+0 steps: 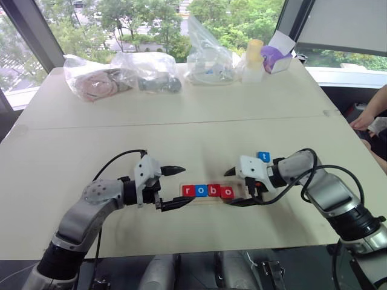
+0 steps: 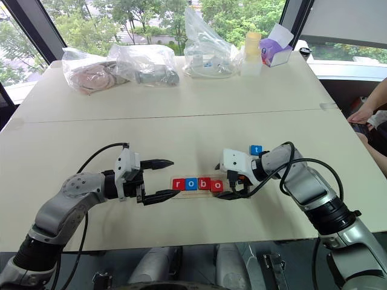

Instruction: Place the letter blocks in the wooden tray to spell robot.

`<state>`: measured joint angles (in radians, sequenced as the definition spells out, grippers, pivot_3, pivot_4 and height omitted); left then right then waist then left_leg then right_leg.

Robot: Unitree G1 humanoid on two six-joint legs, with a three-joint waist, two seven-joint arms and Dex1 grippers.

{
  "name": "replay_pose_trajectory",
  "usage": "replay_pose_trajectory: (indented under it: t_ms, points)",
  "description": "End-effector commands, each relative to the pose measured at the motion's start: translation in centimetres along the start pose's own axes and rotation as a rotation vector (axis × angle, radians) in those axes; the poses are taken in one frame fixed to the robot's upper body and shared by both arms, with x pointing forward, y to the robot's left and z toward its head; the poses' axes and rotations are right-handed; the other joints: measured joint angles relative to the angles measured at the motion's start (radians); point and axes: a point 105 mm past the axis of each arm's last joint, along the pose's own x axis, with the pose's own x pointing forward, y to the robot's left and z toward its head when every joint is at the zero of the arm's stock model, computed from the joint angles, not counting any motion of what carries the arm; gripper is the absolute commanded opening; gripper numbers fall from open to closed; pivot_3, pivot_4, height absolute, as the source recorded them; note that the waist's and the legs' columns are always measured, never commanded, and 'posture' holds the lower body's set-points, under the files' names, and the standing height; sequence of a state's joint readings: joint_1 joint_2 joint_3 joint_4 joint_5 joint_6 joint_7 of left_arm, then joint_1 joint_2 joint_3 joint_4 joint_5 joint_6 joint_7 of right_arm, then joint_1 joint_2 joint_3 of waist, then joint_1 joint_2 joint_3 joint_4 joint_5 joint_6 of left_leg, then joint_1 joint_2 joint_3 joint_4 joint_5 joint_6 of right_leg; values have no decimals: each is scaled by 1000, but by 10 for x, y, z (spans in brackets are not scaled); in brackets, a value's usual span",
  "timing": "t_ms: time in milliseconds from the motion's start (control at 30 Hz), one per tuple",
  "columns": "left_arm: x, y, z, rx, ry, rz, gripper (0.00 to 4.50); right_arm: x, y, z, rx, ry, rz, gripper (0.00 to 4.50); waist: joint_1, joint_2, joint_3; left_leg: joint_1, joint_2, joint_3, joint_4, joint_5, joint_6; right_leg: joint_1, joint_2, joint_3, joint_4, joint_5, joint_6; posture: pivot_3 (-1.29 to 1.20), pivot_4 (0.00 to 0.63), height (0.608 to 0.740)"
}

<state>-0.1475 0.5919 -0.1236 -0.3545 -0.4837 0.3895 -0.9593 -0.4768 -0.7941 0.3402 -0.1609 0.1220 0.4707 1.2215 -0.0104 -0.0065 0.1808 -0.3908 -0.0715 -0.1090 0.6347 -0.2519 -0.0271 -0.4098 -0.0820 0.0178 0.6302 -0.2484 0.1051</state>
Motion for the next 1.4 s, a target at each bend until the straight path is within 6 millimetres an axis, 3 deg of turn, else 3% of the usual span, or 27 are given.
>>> replay_pose_trajectory:
  t_ms: [33, 167, 333, 600, 700, 867, 1000, 1233, 1400]
  points:
    - [0, -3, 9, 25, -26, -6, 4500, -3, -13, 8, -52, -21, -64, 4471, 0, 0, 0, 0, 0, 0, 0, 0, 0, 0, 0, 0, 0, 0, 0, 0, 150, 740]
    - [0, -3, 9, 23, -27, -7, 4500, 0, -23, 7, -59, -26, -109, 4471, 0, 0, 0, 0, 0, 0, 0, 0, 0, 0, 0, 0, 0, 0, 0, 0, 150, 740]
    - [0, -3, 9, 21, -28, -3, 4500, -1, -16, 13, -58, -47, -71, 4471, 0, 0, 0, 0, 0, 0, 0, 0, 0, 0, 0, 0, 0, 0, 0, 0, 150, 740]
    - [1, -2, 9, 20, -29, 0, 4500, -23, -8, 24, -58, -60, -60, 4471, 1, 0, 0, 0, 0, 0, 0, 0, 0, 0, 0, 0, 0, 0, 0, 0, 150, 740]
    - [2, -2, 9, 20, -29, -4, 4500, -38, -22, 23, -62, -51, -164, 4471, 1, 0, 0, 0, 0, 0, 0, 0, 0, 0, 0, 0, 0, 0, 0, 0, 150, 740]
    - [2, -2, 9, 19, -29, -6, 4500, -62, -59, 6, 45, -35, -429, 4471, 1, 0, 0, 0, 0, 0, 0, 0, 0, 0, 0, 0, 0, 0, 0, 0, 150, 740]
    - [3, -3, 8, 17, -31, -8, 4500, -85, -84, -22, 230, -2, -679, 4471, 1, 0, 0, 0, 0, 0, 0, 0, 0, 0, 0, 0, 0, 0, 0, 0, 150, 740]
    - [5, -2, 6, 19, -31, -15, 4500, -87, -85, -39, 494, 14, -882, 4471, 0, 0, 0, 0, 0, 0, -1, 0, 0, -1, -1, 1, 1, 0, 0, 0, 150, 740]
    - [5, -1, 6, 22, -32, -16, 4500, -76, -67, -51, 677, 49, -964, 4471, 1, 0, 0, 0, 0, 0, -1, 0, 0, -1, 0, 1, 1, 0, 0, 0, 150, 740]
